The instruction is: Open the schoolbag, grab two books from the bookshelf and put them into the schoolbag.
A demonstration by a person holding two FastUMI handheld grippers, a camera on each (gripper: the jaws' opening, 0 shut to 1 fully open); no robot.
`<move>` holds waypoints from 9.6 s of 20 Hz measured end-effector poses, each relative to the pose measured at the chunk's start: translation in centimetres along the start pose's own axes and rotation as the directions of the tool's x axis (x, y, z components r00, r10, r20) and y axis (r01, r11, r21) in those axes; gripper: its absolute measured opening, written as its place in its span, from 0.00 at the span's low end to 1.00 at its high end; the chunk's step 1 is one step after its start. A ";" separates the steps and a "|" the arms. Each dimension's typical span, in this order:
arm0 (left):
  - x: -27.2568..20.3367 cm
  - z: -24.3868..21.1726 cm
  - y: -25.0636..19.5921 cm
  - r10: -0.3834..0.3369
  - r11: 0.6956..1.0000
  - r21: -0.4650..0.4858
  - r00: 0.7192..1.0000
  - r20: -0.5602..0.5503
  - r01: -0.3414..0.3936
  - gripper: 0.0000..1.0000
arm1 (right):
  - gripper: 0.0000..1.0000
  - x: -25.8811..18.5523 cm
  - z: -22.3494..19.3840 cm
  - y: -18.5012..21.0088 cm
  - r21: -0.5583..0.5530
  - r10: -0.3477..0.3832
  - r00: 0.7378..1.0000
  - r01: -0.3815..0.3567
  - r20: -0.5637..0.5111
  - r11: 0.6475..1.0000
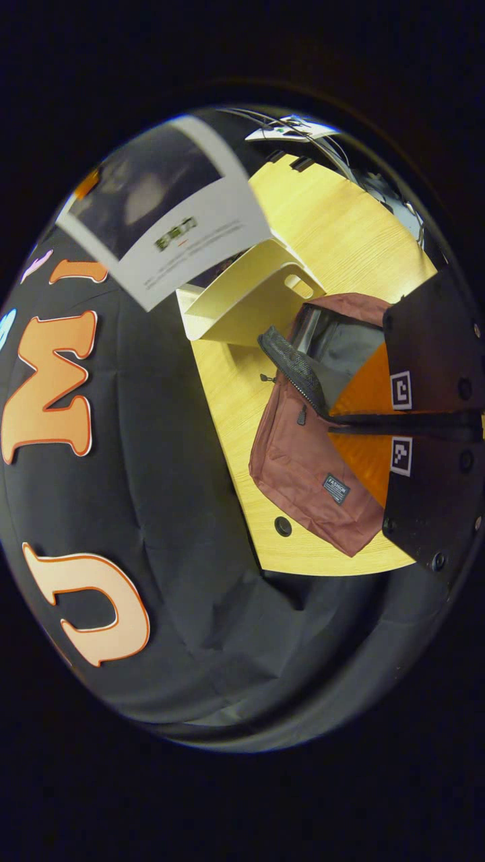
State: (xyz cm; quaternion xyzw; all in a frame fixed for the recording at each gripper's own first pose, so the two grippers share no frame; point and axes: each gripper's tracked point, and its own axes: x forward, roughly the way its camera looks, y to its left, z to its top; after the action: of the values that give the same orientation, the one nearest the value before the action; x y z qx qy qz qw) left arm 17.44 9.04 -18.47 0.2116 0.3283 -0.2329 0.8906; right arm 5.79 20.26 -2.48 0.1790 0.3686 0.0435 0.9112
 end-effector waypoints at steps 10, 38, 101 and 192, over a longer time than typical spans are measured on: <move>-1.5 1.8 -1.4 0.000 0.998 0.070 0.999 0.042 -0.003 0.01 | 0.33 8.1 -12.9 -3.5 0.468 0.164 0.978 -0.205 0.129 0.860; -3.9 3.2 -3.4 -0.049 0.991 0.132 0.995 0.081 0.038 0.01 | 0.98 25.7 -24.2 -2.6 0.561 -0.033 0.993 0.092 -0.114 0.823; -0.7 -0.4 -1.9 -0.039 0.996 0.084 0.999 -0.022 0.041 0.01 | 0.33 14.4 7.0 -15.6 -0.282 -0.403 0.882 0.333 -0.245 0.900; -6.6 5.6 -17.9 0.196 0.952 -0.272 0.964 0.182 -0.143 0.98 | 0.98 5.8 -10.4 -28.1 -0.048 -0.101 0.995 0.101 0.009 0.994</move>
State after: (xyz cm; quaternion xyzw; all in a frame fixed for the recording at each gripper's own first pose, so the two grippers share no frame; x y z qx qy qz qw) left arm 5.74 -6.42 -14.09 0.0971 0.2419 -0.1316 0.9564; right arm 1.35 -1.64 -23.27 0.1383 0.3732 0.0057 0.9174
